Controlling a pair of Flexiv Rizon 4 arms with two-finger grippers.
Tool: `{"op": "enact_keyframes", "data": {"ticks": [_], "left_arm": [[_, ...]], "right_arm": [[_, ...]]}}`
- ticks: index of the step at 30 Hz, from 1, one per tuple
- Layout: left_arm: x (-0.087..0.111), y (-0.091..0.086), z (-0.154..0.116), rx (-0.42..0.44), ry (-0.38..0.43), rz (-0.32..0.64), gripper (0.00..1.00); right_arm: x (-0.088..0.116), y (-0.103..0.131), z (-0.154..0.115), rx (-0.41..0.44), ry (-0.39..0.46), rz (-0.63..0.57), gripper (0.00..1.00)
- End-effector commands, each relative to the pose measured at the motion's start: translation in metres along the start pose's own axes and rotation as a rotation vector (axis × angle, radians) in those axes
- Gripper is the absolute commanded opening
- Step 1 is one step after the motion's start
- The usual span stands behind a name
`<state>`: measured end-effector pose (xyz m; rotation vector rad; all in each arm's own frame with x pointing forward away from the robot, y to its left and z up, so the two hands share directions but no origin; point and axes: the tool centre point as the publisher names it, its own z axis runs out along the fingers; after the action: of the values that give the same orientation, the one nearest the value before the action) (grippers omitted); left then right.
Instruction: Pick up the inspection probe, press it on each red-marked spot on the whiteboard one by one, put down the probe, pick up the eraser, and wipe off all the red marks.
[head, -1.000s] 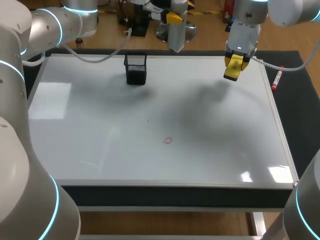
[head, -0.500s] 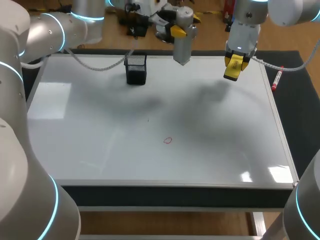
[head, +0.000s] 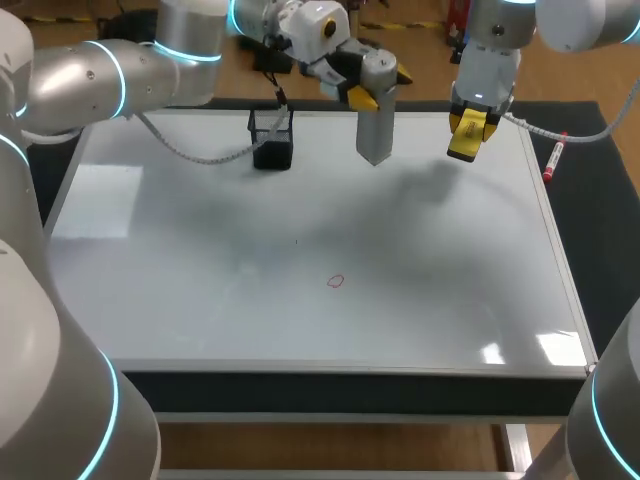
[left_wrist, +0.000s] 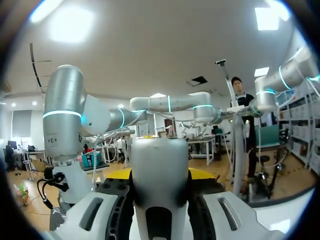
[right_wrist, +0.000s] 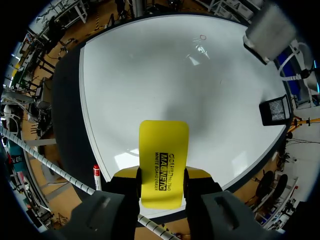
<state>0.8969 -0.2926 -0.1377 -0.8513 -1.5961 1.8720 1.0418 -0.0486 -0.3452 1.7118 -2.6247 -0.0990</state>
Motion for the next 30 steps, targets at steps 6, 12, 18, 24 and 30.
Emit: {"op": "enact_keyframes", "data": {"ticks": [6, 12, 18, 24, 30], "left_arm": [[0.034, 0.006, 0.054, -0.020, -0.320, 0.012, 0.00], [0.045, 0.019, 0.068, -0.019, -0.412, 0.031, 0.00], [0.052, 0.030, 0.065, -0.010, -0.437, 0.033, 0.00], [0.058, 0.037, 0.063, -0.008, -0.433, 0.040, 0.00], [0.064, 0.043, 0.061, -0.003, -0.395, 0.045, 0.00]], "right_arm": [[0.001, 0.000, -0.002, 0.002, 0.002, -0.002, 0.00], [0.001, 0.000, -0.002, 0.002, 0.002, -0.002, 0.00], [0.001, 0.000, -0.002, 0.002, 0.002, -0.002, 0.00], [0.001, 0.000, -0.002, 0.002, 0.002, -0.002, 0.00], [0.001, 0.000, -0.002, 0.002, 0.002, -0.002, 0.00]]}}
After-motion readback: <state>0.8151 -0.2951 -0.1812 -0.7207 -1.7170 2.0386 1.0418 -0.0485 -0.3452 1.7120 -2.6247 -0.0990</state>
